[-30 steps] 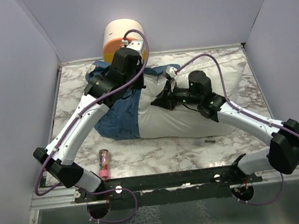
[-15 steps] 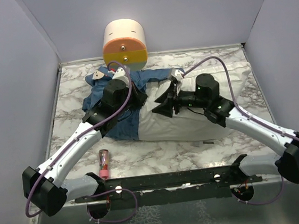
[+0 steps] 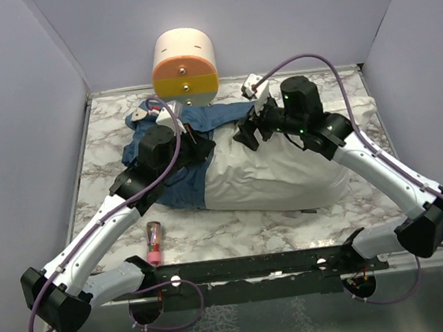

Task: Put the pillow into the pillowcase
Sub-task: Stuff the pillow into the pillowcase.

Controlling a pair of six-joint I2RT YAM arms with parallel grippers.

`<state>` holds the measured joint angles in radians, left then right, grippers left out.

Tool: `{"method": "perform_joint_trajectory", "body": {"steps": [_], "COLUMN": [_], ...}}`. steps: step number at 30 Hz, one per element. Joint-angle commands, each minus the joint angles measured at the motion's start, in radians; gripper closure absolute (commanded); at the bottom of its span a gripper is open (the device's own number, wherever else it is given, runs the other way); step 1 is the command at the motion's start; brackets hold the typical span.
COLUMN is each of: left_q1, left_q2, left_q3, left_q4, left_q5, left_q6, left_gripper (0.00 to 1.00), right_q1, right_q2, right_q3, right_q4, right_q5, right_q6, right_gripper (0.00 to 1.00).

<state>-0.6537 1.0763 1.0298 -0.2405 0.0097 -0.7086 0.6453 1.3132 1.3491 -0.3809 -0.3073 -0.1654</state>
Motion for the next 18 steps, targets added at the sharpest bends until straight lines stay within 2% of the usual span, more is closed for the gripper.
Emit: {"method": "perform_joint_trajectory", "body": {"steps": [1,5,10,14,18], "left_q1": [-0.003,-0.003,-0.003,-0.003,-0.003], "left_q2": [-0.026,-0.021,0.006,0.023,0.027], "left_q3": [-0.004,0.012,0.05,0.073,0.073], "left_q4": [-0.063,-0.062,-0.041,-0.047,-0.039], "left_q5": [0.068,0.081,0.114,0.125,0.131], "left_q6": [-0.01,0.001,0.01,0.024,0.024], "left_gripper": [1.0,1.0,1.0,1.0,1.0], "right_q1": [-0.016,-0.016,-0.016,-0.017,-0.018], "right_q2": [0.099,0.143,0.102,-0.031,-0.053], "right_q3": [0.071,0.069,0.024,0.022,0.126], "right_q4": [-0.253,-0.305,-0.251,-0.103,-0.152], "right_q5": [0.163,0.165,0.054,-0.041,-0.017], "right_q6": [-0.07,-0.074,-0.026,0.024,0.042], "right_gripper": [0.2,0.2,0.2,0.04,0.04]}}
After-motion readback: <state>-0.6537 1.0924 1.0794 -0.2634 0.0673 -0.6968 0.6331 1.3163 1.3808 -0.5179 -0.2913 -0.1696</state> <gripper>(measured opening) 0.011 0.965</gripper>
